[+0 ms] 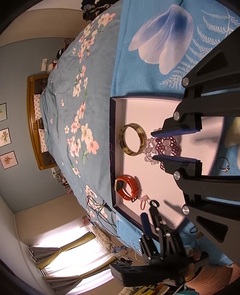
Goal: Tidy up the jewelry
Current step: 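Lower the purple bracelet into the box with the right tool while the left tool drops the black ring there, then grasp the gold bead ring with the right tool while the left tool grasps the amber-stone ring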
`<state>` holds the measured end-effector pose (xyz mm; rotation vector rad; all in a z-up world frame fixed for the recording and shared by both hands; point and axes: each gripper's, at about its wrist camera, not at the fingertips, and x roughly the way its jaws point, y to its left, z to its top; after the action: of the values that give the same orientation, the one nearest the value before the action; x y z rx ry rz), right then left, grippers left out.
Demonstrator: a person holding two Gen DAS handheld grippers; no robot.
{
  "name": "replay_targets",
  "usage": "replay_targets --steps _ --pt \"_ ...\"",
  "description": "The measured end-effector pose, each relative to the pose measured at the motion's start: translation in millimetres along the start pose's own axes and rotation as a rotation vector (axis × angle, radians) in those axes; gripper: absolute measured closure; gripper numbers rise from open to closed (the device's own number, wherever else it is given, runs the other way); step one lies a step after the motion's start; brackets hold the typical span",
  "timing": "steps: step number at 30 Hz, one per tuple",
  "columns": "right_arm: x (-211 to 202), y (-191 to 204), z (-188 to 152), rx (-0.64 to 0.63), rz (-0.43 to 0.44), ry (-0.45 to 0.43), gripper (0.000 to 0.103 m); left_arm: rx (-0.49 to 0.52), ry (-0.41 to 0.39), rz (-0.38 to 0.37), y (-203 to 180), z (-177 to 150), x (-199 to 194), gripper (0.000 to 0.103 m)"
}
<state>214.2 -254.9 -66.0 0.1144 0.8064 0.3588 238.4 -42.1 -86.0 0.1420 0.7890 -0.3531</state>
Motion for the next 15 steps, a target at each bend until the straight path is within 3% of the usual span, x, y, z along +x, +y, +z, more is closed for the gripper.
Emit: replay_targets --steps 9,15 --pt "-44.3 14.2 -19.9 -0.084 0.018 -0.04 0.073 0.004 -0.11 0.037 6.2 -15.6 -60.3 0.055" --pt "-55.7 13.3 -40.0 -0.09 0.017 -0.011 0.073 -0.013 -0.123 0.021 9.2 -39.1 -88.4 0.051"
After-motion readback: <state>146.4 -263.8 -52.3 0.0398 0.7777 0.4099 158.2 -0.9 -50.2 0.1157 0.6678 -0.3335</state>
